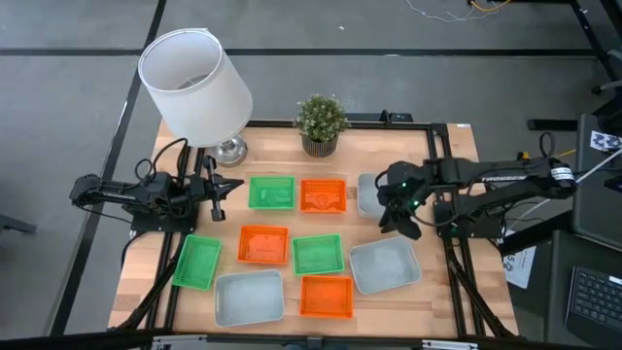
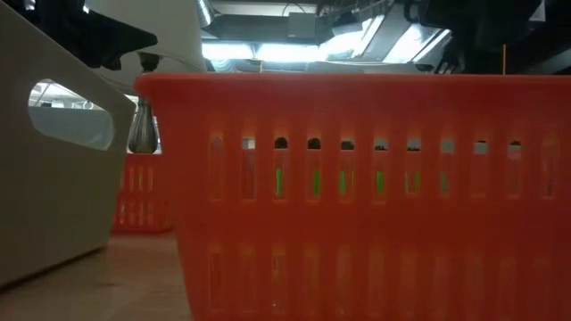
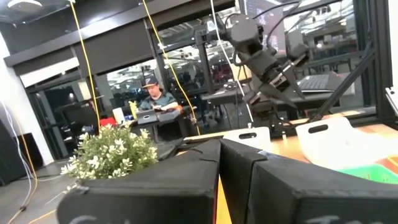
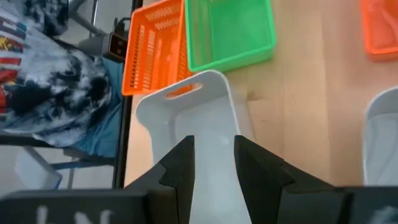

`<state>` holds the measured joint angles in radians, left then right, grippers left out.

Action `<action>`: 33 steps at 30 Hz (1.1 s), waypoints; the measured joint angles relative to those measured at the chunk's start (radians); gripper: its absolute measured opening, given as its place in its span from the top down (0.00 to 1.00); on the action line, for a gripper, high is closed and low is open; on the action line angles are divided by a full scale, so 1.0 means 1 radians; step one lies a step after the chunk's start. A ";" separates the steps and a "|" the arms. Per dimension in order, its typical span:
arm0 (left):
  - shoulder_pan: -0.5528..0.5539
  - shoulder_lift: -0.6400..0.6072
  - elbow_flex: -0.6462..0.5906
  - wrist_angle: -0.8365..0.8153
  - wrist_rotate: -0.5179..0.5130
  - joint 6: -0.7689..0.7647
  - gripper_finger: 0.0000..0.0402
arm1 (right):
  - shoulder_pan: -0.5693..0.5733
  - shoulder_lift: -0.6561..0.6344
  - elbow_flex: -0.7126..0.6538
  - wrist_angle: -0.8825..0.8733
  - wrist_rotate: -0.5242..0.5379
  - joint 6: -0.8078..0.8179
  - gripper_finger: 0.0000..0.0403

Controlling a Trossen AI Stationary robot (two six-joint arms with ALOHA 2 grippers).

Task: Stack baskets by color
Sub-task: Stack the bottom right gray bin on the top of the gray bin

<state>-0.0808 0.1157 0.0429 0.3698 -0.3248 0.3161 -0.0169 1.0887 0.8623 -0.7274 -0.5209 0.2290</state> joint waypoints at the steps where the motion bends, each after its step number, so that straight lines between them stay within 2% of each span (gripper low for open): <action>1: 0.000 0.000 0.000 0.000 0.000 0.000 1.00 | 0.011 0.006 0.000 0.003 0.014 -0.004 0.72; 5: 0.000 0.000 0.000 0.000 0.000 -0.001 1.00 | 0.061 0.032 0.000 0.005 0.113 -0.010 0.72; 10: 0.000 0.000 0.000 0.000 0.000 -0.002 1.00 | 0.104 0.067 0.000 0.005 0.187 0.004 0.72; 19: 0.000 0.000 0.000 0.000 0.000 -0.002 1.00 | 0.160 0.131 0.000 0.004 0.214 0.028 0.72; 29: 0.000 0.000 0.000 -0.002 0.000 -0.017 1.00 | 0.164 0.148 0.000 0.004 0.217 0.022 0.72; 33: 0.000 0.000 0.000 -0.002 0.000 -0.028 1.00 | 0.168 0.153 0.000 0.004 0.304 -0.007 0.72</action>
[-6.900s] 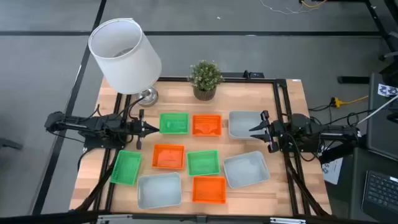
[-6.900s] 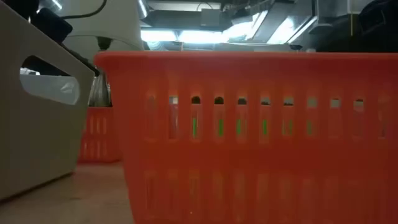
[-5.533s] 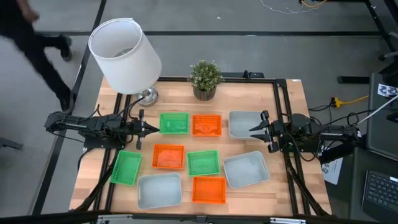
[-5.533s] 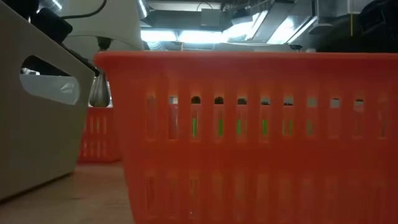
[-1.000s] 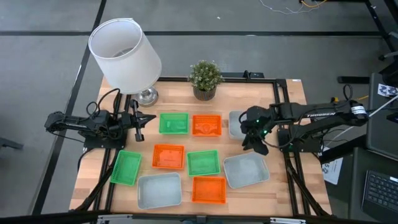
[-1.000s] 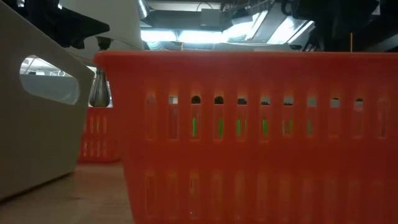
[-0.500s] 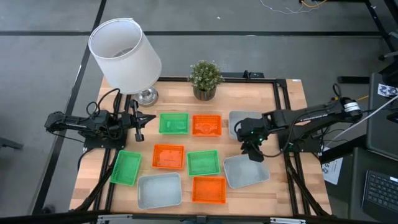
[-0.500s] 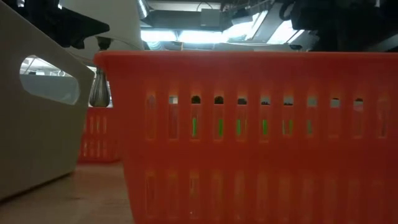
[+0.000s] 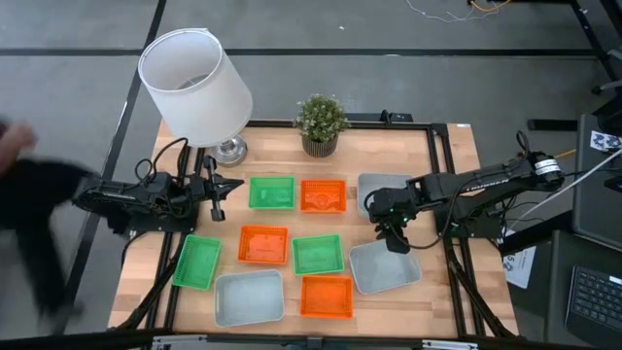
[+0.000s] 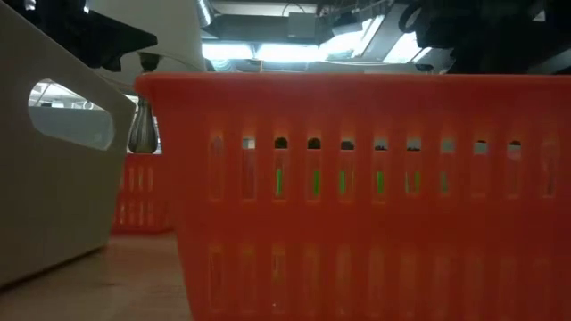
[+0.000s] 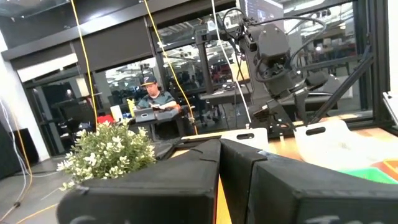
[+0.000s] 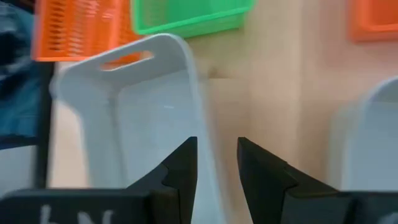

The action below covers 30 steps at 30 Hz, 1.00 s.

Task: Stack baskets by color
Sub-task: Stack the bottom right gray bin on the top of the gray bin

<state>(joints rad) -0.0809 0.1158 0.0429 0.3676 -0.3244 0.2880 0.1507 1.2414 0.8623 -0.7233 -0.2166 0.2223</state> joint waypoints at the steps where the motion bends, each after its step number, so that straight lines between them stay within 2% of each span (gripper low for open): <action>1: 0.000 0.000 0.000 0.000 0.000 -0.001 1.00 | 0.001 0.002 0.000 -0.004 0.021 0.001 0.72; 18: 0.000 0.000 0.000 -0.042 0.000 0.000 1.00 | 0.067 0.100 0.000 -0.013 0.039 0.006 0.72; 24: 0.000 0.000 0.001 -0.040 0.000 -0.024 1.00 | 0.086 0.177 0.000 -0.006 0.086 0.042 0.72; 30: 0.000 0.000 0.001 -0.040 0.000 -0.024 1.00 | 0.087 0.266 0.000 0.001 0.084 0.090 0.72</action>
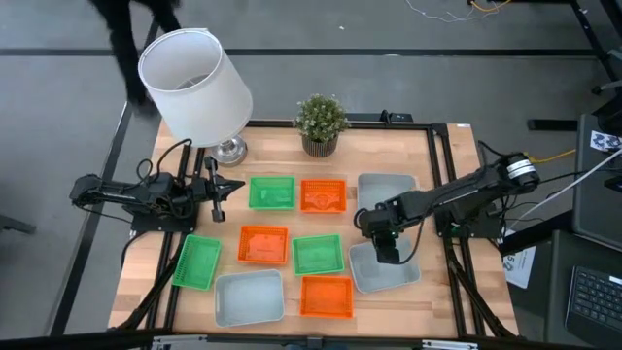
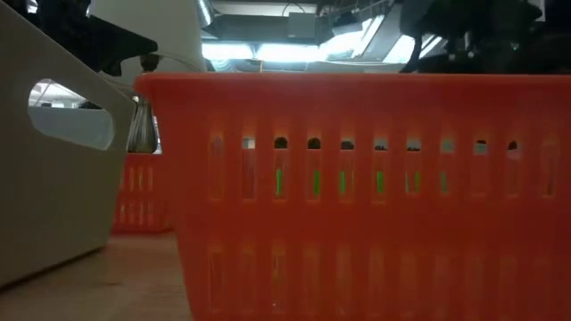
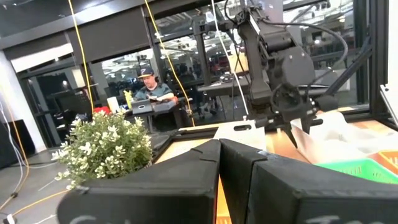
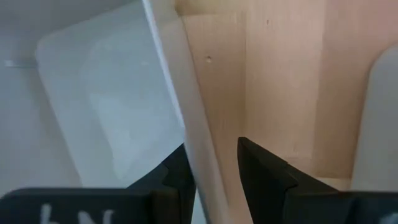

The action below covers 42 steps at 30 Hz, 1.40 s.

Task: Stack baskets by color
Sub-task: Stack the bottom right gray bin on the top of the gray bin

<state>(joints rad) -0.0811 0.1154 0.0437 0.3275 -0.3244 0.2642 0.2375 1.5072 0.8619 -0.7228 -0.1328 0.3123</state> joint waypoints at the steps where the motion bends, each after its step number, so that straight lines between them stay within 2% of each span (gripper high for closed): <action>1: 0.000 0.000 0.000 0.000 0.000 0.000 1.00 | 0.000 0.012 0.000 0.007 -0.002 -0.001 0.72; 8: 0.000 0.000 0.000 -0.002 0.000 0.000 1.00 | 0.000 0.080 0.000 0.033 -0.030 0.021 0.72; 10: 0.000 0.000 0.000 -0.004 0.000 0.000 1.00 | -0.001 0.089 0.000 0.033 -0.075 0.057 0.73; 13: 0.000 0.000 0.000 -0.004 0.000 0.000 1.00 | 0.002 0.091 0.000 0.034 -0.093 0.056 0.81; 16: 0.000 0.000 0.000 -0.004 0.000 0.000 1.00 | 0.012 0.090 0.000 0.033 -0.078 -0.006 0.95; 19: 0.000 0.000 0.000 -0.005 0.000 0.000 1.00 | 0.021 0.090 0.005 0.028 -0.068 -0.048 0.98; 23: 0.000 0.000 0.000 -0.005 0.000 0.000 1.00 | 0.021 0.089 0.060 -0.045 -0.067 -0.035 0.99; 29: 0.000 0.000 0.000 -0.005 0.000 0.000 1.00 | 0.024 0.089 0.234 -0.331 -0.044 -0.114 0.99; 32: 0.000 0.000 0.000 -0.005 0.000 0.000 1.00 | 0.023 0.089 0.342 -0.525 0.031 -0.160 1.00; 37: 0.000 0.000 0.000 -0.005 0.000 0.000 1.00 | 0.021 0.087 0.518 -0.838 0.289 -0.214 1.00; 40: 0.000 0.000 0.000 -0.005 0.000 0.000 1.00 | 0.004 0.057 0.577 -0.822 0.445 -0.302 1.00; 42: 0.000 0.000 0.000 -0.005 0.000 0.000 1.00 | -0.020 0.023 0.604 -0.809 0.478 -0.403 1.00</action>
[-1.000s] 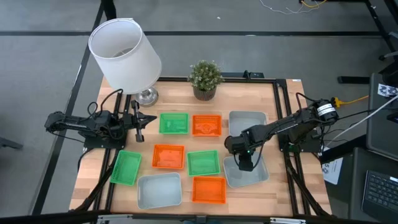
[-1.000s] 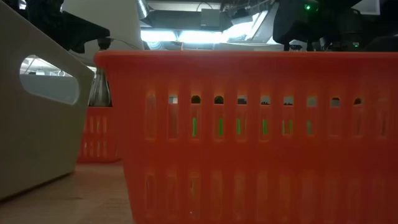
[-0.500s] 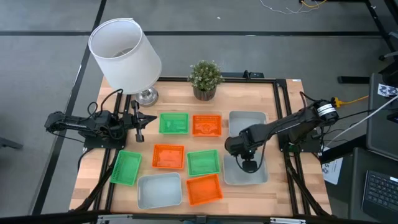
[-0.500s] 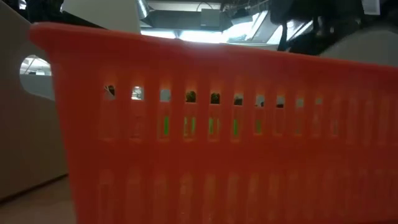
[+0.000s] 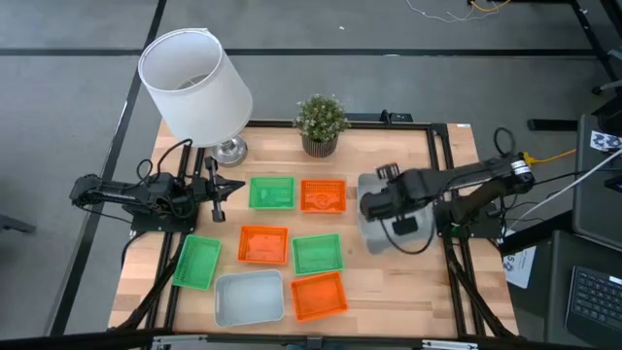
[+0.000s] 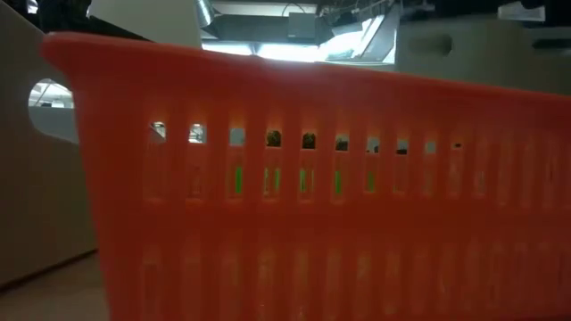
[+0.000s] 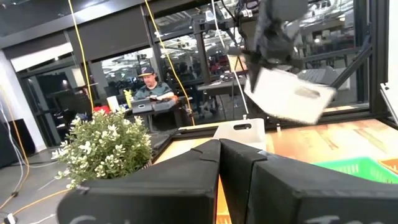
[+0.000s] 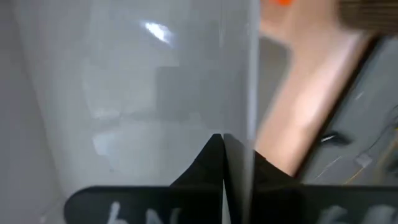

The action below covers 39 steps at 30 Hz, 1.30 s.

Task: Stack baskets by color
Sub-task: Stack the bottom right gray bin on the top of the gray bin

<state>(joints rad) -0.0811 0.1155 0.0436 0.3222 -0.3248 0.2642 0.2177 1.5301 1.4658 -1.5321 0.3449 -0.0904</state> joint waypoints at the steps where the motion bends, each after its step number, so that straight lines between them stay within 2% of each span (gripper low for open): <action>1: 0.000 0.000 0.000 -0.001 0.000 0.000 1.00 | -0.012 -0.015 0.010 -0.013 0.019 -0.019 1.00; 6: 0.000 0.000 0.000 -0.003 0.000 0.000 1.00 | -0.114 -0.131 0.023 -0.035 0.108 -0.046 1.00; 13: 0.000 0.000 -0.001 -0.009 -0.001 0.006 1.00 | -0.285 -0.309 0.021 -0.038 0.107 -0.080 1.00; 17: 0.000 0.000 -0.001 -0.010 -0.001 0.006 1.00 | -0.363 -0.358 0.018 0.007 0.101 -0.126 1.00; 20: 0.000 0.000 -0.001 -0.010 -0.001 0.006 1.00 | -0.412 -0.369 -0.006 0.088 0.045 -0.180 1.00; 23: 0.000 0.000 -0.001 -0.011 -0.001 0.005 1.00 | -0.454 -0.360 -0.063 0.183 -0.067 -0.260 1.00; 26: 0.000 0.000 -0.001 -0.016 -0.001 0.006 1.00 | -0.498 -0.347 -0.128 0.191 -0.142 -0.361 1.00; 33: 0.000 0.000 -0.001 -0.017 -0.001 0.006 1.00 | -0.634 -0.336 -0.254 0.345 -0.332 -0.446 1.00; 39: 0.000 0.000 -0.001 -0.017 -0.001 0.005 1.00 | -0.808 -0.322 -0.252 0.425 -0.346 -0.556 1.00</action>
<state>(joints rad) -0.0807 0.1157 0.0429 0.3050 -0.3260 0.2694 -0.5899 1.2084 1.2140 -1.1070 -0.0016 -0.6466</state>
